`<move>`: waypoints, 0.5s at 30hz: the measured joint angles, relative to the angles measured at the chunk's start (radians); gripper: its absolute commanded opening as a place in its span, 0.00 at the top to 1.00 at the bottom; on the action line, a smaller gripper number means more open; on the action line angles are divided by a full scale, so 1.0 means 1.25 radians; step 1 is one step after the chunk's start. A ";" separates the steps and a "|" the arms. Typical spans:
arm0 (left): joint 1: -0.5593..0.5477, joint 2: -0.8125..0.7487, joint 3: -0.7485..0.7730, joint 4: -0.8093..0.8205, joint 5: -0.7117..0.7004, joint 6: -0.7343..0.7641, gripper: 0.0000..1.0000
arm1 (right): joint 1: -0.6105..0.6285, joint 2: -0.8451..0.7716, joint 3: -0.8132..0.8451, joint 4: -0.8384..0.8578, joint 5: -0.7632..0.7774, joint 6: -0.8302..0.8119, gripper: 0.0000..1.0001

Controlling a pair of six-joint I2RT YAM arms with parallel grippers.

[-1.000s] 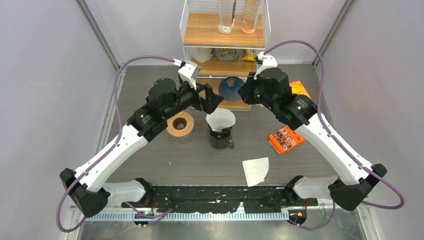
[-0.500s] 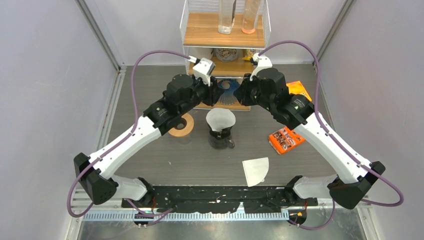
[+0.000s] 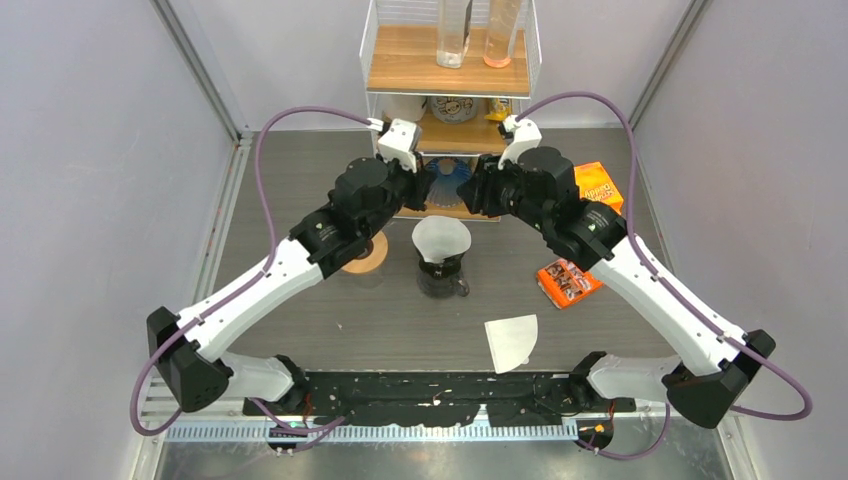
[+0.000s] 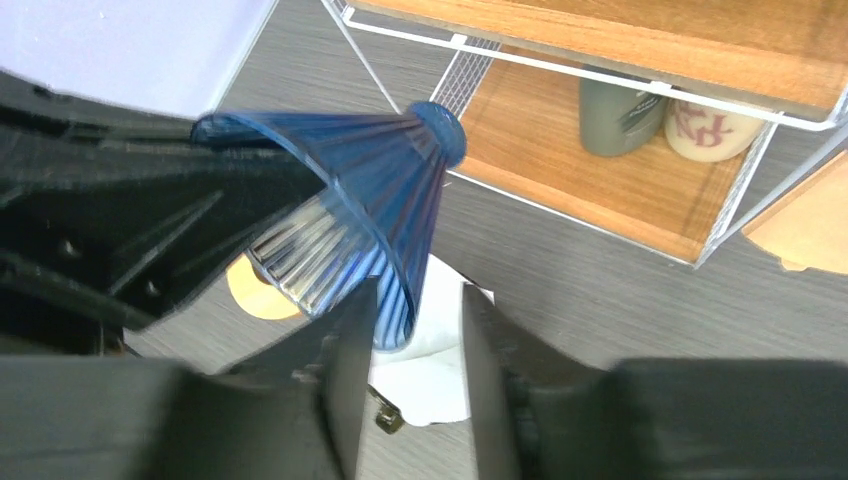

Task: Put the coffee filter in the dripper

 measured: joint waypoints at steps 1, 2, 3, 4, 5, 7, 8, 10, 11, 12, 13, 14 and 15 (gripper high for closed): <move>0.000 -0.002 -0.003 0.000 -0.008 -0.002 1.00 | 0.000 -0.010 -0.012 0.005 -0.003 -0.004 0.49; 0.001 -0.006 -0.008 0.001 -0.018 -0.005 1.00 | 0.000 -0.020 -0.021 0.010 -0.005 -0.009 0.46; 0.001 -0.011 -0.015 0.002 -0.028 -0.008 1.00 | 0.000 -0.031 -0.029 0.017 -0.008 -0.012 0.40; 0.001 -0.019 -0.023 0.005 -0.035 -0.011 1.00 | 0.000 -0.038 -0.034 0.023 -0.010 -0.014 0.37; 0.002 -0.032 -0.038 0.015 -0.042 -0.014 1.00 | 0.000 -0.052 -0.045 0.038 -0.015 -0.018 0.28; 0.004 -0.053 -0.063 0.034 -0.048 -0.022 1.00 | 0.000 -0.073 -0.063 0.064 -0.024 -0.022 0.11; 0.004 -0.067 -0.075 0.041 -0.051 -0.028 1.00 | 0.000 -0.084 -0.076 0.077 -0.028 -0.024 0.01; 0.004 -0.085 -0.085 0.043 -0.063 -0.035 1.00 | 0.000 -0.102 -0.100 0.098 -0.030 -0.028 0.04; 0.004 -0.090 -0.085 0.042 -0.070 -0.038 1.00 | 0.000 -0.113 -0.117 0.110 -0.028 -0.031 0.04; 0.004 -0.097 -0.085 0.041 -0.082 -0.043 1.00 | 0.000 -0.125 -0.134 0.121 -0.022 -0.032 0.05; 0.004 -0.105 -0.085 0.034 -0.096 -0.049 1.00 | 0.000 -0.139 -0.157 0.132 -0.011 -0.032 0.05; 0.003 -0.112 -0.085 0.030 -0.110 -0.051 1.00 | 0.001 -0.152 -0.179 0.143 0.004 -0.032 0.05; 0.004 -0.121 -0.087 0.025 -0.125 -0.054 1.00 | 0.000 -0.168 -0.206 0.157 0.023 -0.032 0.05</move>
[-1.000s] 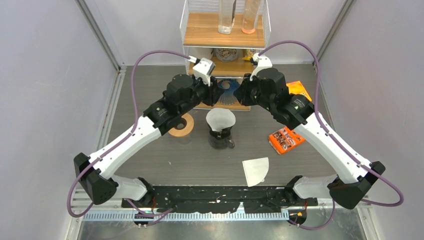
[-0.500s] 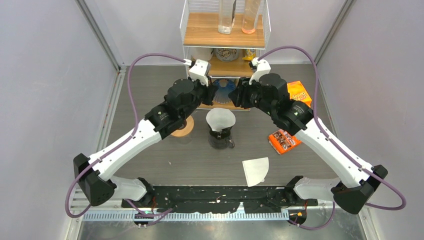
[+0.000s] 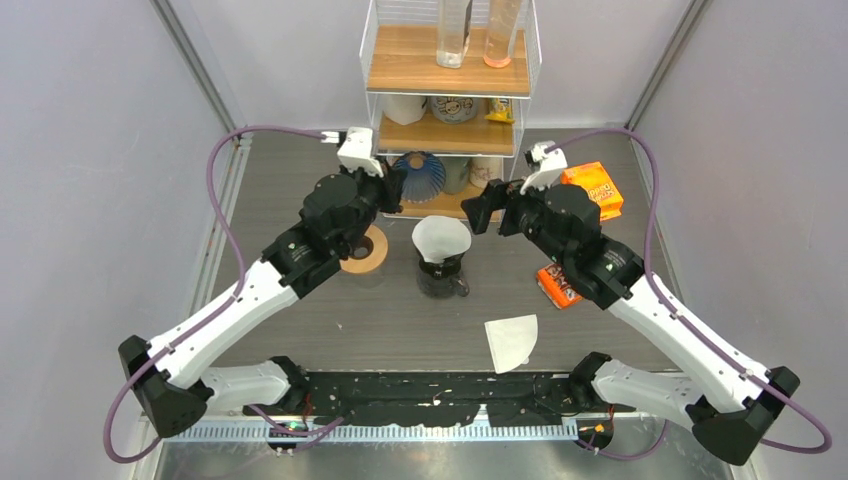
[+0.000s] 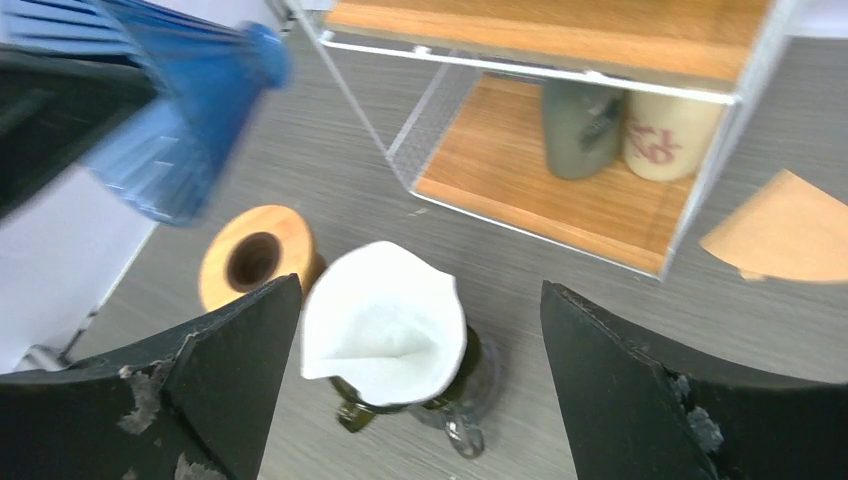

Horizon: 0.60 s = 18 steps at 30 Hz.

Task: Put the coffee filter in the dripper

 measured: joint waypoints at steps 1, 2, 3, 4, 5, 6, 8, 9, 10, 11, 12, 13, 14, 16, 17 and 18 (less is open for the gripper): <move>0.000 -0.012 -0.006 -0.004 -0.019 -0.003 1.00 | 0.000 -0.019 -0.031 0.011 0.025 0.001 0.05; 0.000 -0.022 -0.012 -0.006 -0.034 -0.005 1.00 | 0.000 -0.033 -0.053 0.017 0.043 0.001 0.05; 0.000 -0.032 -0.020 -0.008 -0.048 -0.007 1.00 | 0.000 -0.051 -0.084 0.031 0.069 0.004 0.04; 0.000 -0.042 -0.026 -0.011 -0.062 -0.012 1.00 | 0.000 -0.067 -0.112 0.042 0.093 0.006 0.05; 0.001 -0.050 -0.031 -0.017 -0.076 -0.015 1.00 | 0.000 -0.085 -0.141 0.051 0.121 0.010 0.05; 0.001 -0.054 -0.032 -0.023 -0.087 -0.017 1.00 | 0.000 -0.101 -0.167 0.057 0.147 0.015 0.04; 0.008 -0.059 -0.032 -0.041 -0.109 -0.020 1.00 | -0.004 -0.128 -0.208 0.063 0.203 0.026 0.05; 0.012 -0.059 -0.032 -0.049 -0.113 -0.024 1.00 | -0.008 -0.142 -0.231 0.066 0.237 0.038 0.05; 0.019 -0.059 -0.032 -0.064 -0.116 -0.032 1.00 | -0.015 -0.149 -0.243 0.066 0.252 0.048 0.04; 0.029 -0.059 -0.031 -0.082 -0.116 -0.042 1.00 | -0.030 -0.154 -0.256 0.064 0.266 0.065 0.04; 0.042 -0.057 -0.029 -0.106 -0.115 -0.054 1.00 | -0.055 -0.155 -0.267 0.064 0.266 0.080 0.04; 0.056 -0.054 -0.022 -0.137 -0.112 -0.065 1.00 | -0.087 -0.152 -0.276 0.062 0.260 0.099 0.05; 0.072 -0.049 -0.011 -0.171 -0.105 -0.079 1.00 | -0.128 -0.149 -0.285 0.054 0.245 0.116 0.05; 0.097 -0.041 0.012 -0.233 -0.089 -0.099 1.00 | -0.216 -0.136 -0.300 0.031 0.212 0.145 0.04; 0.108 -0.040 0.023 -0.266 -0.082 -0.109 1.00 | -0.253 -0.128 -0.308 0.020 0.199 0.155 0.04; 0.118 -0.040 0.034 -0.301 -0.078 -0.121 1.00 | -0.280 -0.121 -0.317 0.010 0.193 0.161 0.05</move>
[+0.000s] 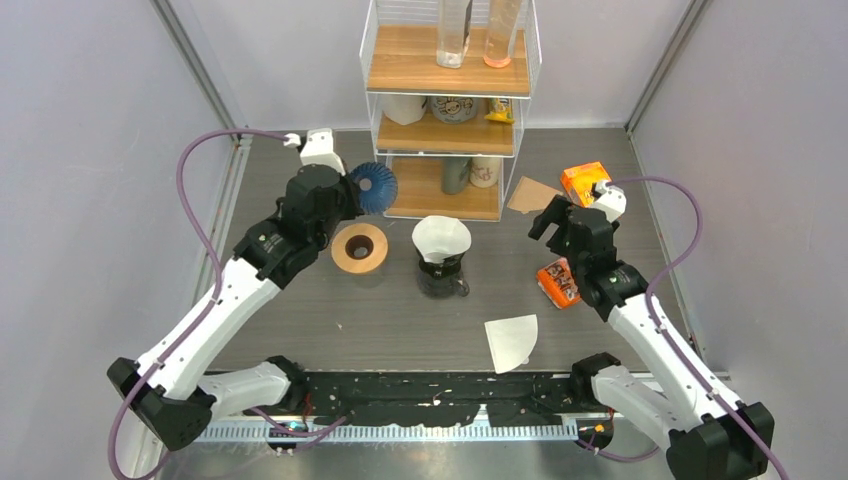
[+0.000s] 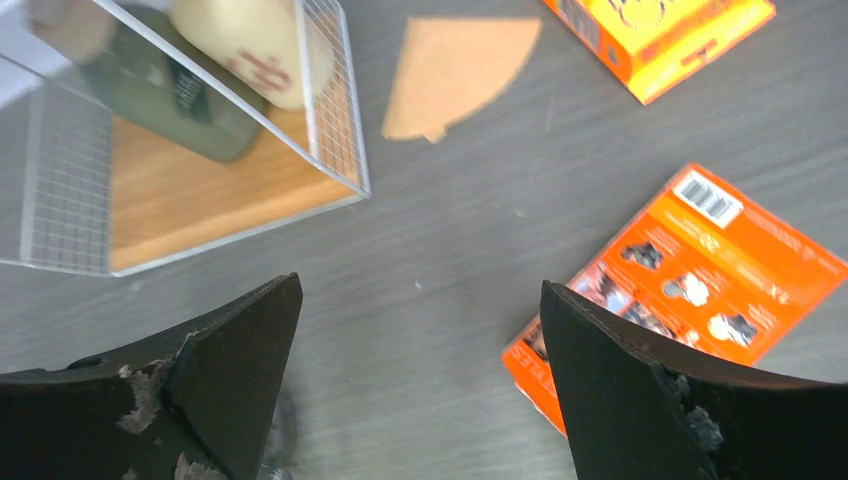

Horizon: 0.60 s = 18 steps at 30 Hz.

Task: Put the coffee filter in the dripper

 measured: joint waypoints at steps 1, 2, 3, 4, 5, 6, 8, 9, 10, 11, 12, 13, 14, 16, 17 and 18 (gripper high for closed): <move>0.008 -0.003 0.009 -0.031 0.005 -0.008 1.00 | -0.015 0.004 -0.009 -0.008 -0.005 0.004 0.04; 0.018 -0.007 0.016 -0.060 0.015 -0.020 1.00 | -0.023 0.006 -0.021 -0.018 -0.010 0.006 0.05; 0.028 -0.012 0.020 -0.088 0.027 -0.028 1.00 | -0.024 0.006 -0.033 -0.029 -0.013 0.006 0.04; 0.041 -0.018 0.023 -0.121 0.045 -0.039 1.00 | -0.024 0.006 -0.041 -0.037 -0.013 0.006 0.04; 0.056 -0.026 0.024 -0.153 0.068 -0.049 1.00 | -0.024 0.006 -0.047 -0.042 -0.012 0.005 0.05; 0.074 -0.032 0.024 -0.185 0.093 -0.058 1.00 | -0.024 0.006 -0.052 -0.045 -0.011 0.005 0.05; 0.125 -0.038 0.024 -0.244 0.153 -0.076 1.00 | -0.024 0.006 -0.057 -0.046 -0.009 0.005 0.04; 0.150 -0.039 0.022 -0.262 0.188 -0.085 1.00 | -0.025 0.006 -0.059 -0.046 -0.008 0.005 0.05; 0.172 -0.040 0.016 -0.274 0.221 -0.092 1.00 | -0.025 0.006 -0.061 -0.046 -0.008 0.005 0.05; 0.194 -0.040 0.007 -0.287 0.255 -0.099 1.00 | -0.026 0.006 -0.063 -0.046 -0.009 0.004 0.04; 0.210 -0.039 -0.002 -0.298 0.284 -0.106 1.00 | -0.026 0.006 -0.065 -0.046 -0.009 0.004 0.05; 0.219 -0.038 -0.008 -0.307 0.303 -0.108 1.00 | -0.026 0.006 -0.066 -0.046 -0.009 0.004 0.04; 0.224 -0.034 -0.013 -0.319 0.329 -0.111 1.00 | -0.026 0.006 -0.066 -0.047 -0.009 0.003 0.05; 0.230 -0.022 -0.017 -0.333 0.371 -0.112 1.00 | -0.026 0.007 -0.067 -0.047 -0.010 0.001 0.04; 0.232 -0.015 -0.017 -0.338 0.391 -0.112 1.00 | -0.026 0.007 -0.067 -0.047 -0.010 0.001 0.04; 0.235 -0.005 -0.016 -0.341 0.407 -0.112 1.00 | -0.026 0.007 -0.067 -0.047 -0.011 -0.001 0.05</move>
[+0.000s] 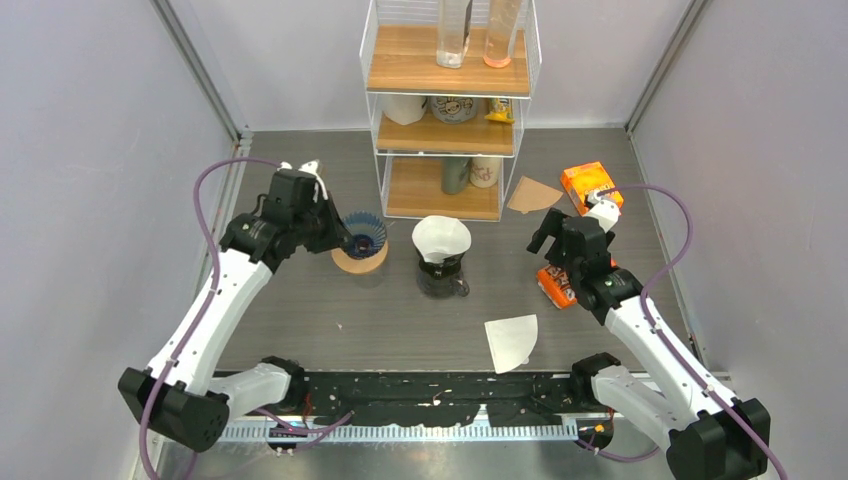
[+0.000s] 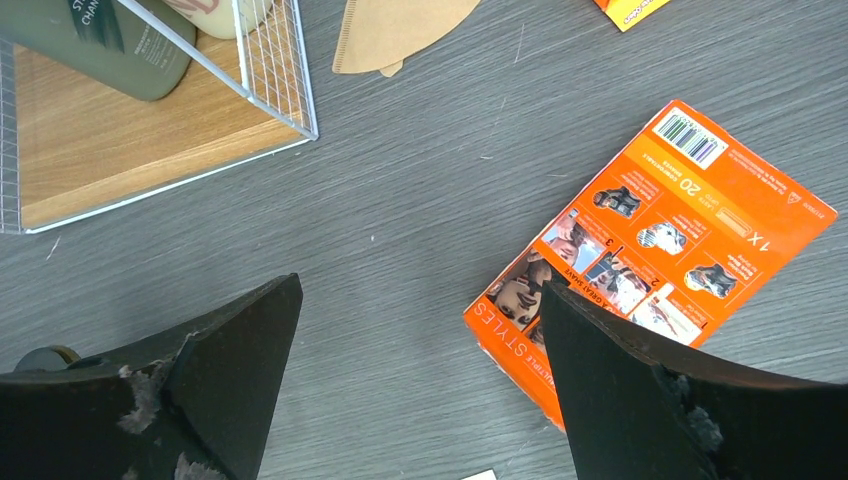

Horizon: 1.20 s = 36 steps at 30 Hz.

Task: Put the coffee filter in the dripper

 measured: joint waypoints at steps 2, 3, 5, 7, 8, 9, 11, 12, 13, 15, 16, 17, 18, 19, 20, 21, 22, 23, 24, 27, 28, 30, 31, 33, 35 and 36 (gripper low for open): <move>0.005 0.023 0.000 -0.009 0.027 0.000 1.00 | 0.000 0.000 0.000 0.000 -0.002 -0.003 0.05; 0.009 0.035 0.000 -0.015 0.034 0.001 1.00 | 0.000 0.000 0.000 0.000 -0.002 -0.003 0.05; 0.011 0.054 0.000 -0.022 0.044 0.001 1.00 | 0.000 0.000 0.000 0.000 -0.002 -0.006 0.05; 0.013 0.064 0.000 -0.022 0.049 0.001 1.00 | 0.000 0.000 0.000 0.000 -0.005 -0.008 0.04; 0.014 0.064 0.000 -0.021 0.050 0.001 1.00 | 0.000 0.000 0.000 0.000 -0.005 -0.009 0.04; 0.015 0.064 0.000 -0.021 0.050 0.001 1.00 | 0.000 0.000 0.000 0.000 -0.005 -0.009 0.05; 0.019 0.065 0.000 -0.022 0.051 0.000 1.00 | 0.000 0.003 0.000 0.000 -0.005 -0.009 0.04; 0.021 0.065 0.000 -0.022 0.051 0.000 1.00 | 0.000 0.005 0.000 0.000 -0.006 -0.009 0.05; 0.024 0.065 0.000 -0.023 0.052 0.000 1.00 | 0.000 0.008 0.000 0.000 -0.006 -0.010 0.04; 0.034 0.065 0.000 -0.023 0.052 0.000 1.00 | 0.000 0.013 0.000 0.000 -0.008 -0.010 0.05; 0.039 0.065 0.000 -0.023 0.052 -0.001 1.00 | 0.000 0.015 0.000 0.000 -0.010 -0.011 0.05; 0.044 0.065 0.000 -0.022 0.052 -0.002 1.00 | 0.000 0.016 0.000 0.000 -0.011 -0.011 0.04; 0.048 0.064 0.000 -0.022 0.052 -0.003 1.00 | 0.000 0.016 0.000 0.000 -0.012 -0.012 0.05; 0.052 0.063 -0.001 -0.022 0.052 -0.005 1.00 | 0.000 0.017 0.000 0.000 -0.013 -0.012 0.04; 0.056 0.061 -0.002 -0.021 0.052 -0.007 1.00 | 0.000 0.018 0.000 0.000 -0.014 -0.012 0.05; 0.061 0.058 -0.006 -0.017 0.055 -0.012 1.00 | 0.000 0.019 0.000 0.000 -0.015 -0.013 0.05; 0.064 0.055 -0.009 -0.015 0.058 -0.014 1.00 | 0.000 0.020 0.000 0.000 -0.017 -0.013 0.05; 0.068 0.051 -0.013 -0.011 0.062 -0.015 1.00 | 0.000 0.021 0.000 0.000 -0.017 -0.013 0.04; 0.071 0.047 -0.017 -0.007 0.067 -0.016 1.00 | 0.000 0.021 0.000 0.000 -0.019 -0.013 0.05; 0.079 0.037 -0.019 -0.001 0.072 -0.019 1.00 | 0.000 0.025 0.000 0.001 -0.021 -0.013 0.05; 0.081 0.032 -0.019 0.002 0.071 -0.020 1.00 | 0.000 0.026 0.000 0.001 -0.023 -0.013 0.05; 0.084 0.017 -0.024 0.011 0.067 -0.023 1.00 | 0.000 0.028 0.000 0.001 -0.024 -0.015 0.05; 0.085 0.007 -0.028 0.017 0.065 -0.025 1.00 | 0.000 0.030 0.000 0.001 -0.026 -0.015 0.05; 0.089 -0.010 -0.036 0.025 0.063 -0.033 1.00 | 0.000 0.031 0.000 0.002 -0.026 -0.016 0.05; 0.092 -0.016 -0.036 0.026 0.058 -0.035 1.00 | 0.000 0.032 0.000 0.002 -0.026 -0.016 0.05; 0.095 -0.015 -0.036 0.027 0.056 -0.036 1.00 | 0.000 0.032 0.000 0.002 -0.026 -0.016 0.05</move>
